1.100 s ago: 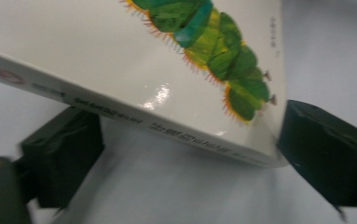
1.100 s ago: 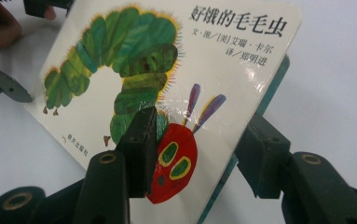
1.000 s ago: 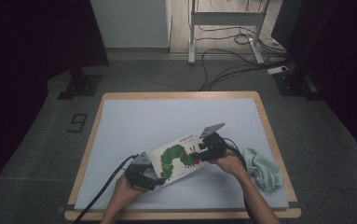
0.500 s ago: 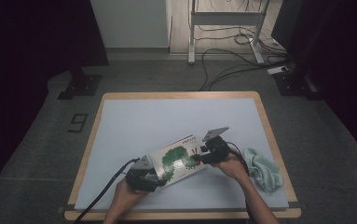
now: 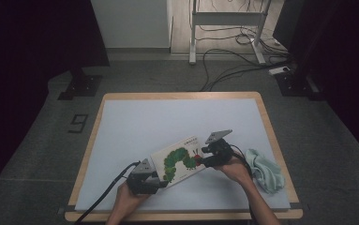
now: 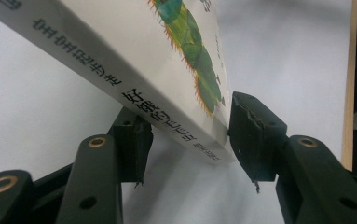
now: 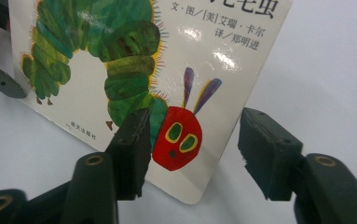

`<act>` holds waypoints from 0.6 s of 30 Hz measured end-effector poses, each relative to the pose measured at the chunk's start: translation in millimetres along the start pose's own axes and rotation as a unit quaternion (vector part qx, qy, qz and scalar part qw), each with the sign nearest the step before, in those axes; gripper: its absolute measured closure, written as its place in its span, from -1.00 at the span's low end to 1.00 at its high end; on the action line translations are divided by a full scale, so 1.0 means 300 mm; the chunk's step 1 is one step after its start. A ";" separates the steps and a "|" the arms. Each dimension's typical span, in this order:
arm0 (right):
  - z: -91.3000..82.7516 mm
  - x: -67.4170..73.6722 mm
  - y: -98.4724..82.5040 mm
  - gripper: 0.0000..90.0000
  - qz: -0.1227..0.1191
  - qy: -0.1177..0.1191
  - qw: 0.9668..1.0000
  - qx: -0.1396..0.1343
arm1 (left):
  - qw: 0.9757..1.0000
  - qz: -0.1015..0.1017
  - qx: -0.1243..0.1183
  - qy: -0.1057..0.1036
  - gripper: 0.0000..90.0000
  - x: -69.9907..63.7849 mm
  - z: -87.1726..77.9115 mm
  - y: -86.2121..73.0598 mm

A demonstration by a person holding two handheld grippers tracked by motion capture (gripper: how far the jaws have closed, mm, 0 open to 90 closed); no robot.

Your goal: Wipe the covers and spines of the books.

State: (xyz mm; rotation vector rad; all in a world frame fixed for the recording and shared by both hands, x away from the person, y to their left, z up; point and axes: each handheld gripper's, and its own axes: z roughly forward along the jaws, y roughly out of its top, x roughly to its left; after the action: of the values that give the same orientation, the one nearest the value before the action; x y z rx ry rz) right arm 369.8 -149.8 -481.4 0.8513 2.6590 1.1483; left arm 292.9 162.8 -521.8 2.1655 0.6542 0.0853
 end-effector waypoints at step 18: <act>0.027 0.005 0.013 -0.04 -0.005 -0.001 1.000 -0.018 | 1.000 0.025 -0.004 0.011 0.39 -0.016 -0.010 0.001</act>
State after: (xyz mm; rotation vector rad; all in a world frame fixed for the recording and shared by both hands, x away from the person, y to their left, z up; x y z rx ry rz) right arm 372.8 -141.6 -484.4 0.8324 2.6294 1.1877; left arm 288.1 162.5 -519.0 2.1754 0.6114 0.1394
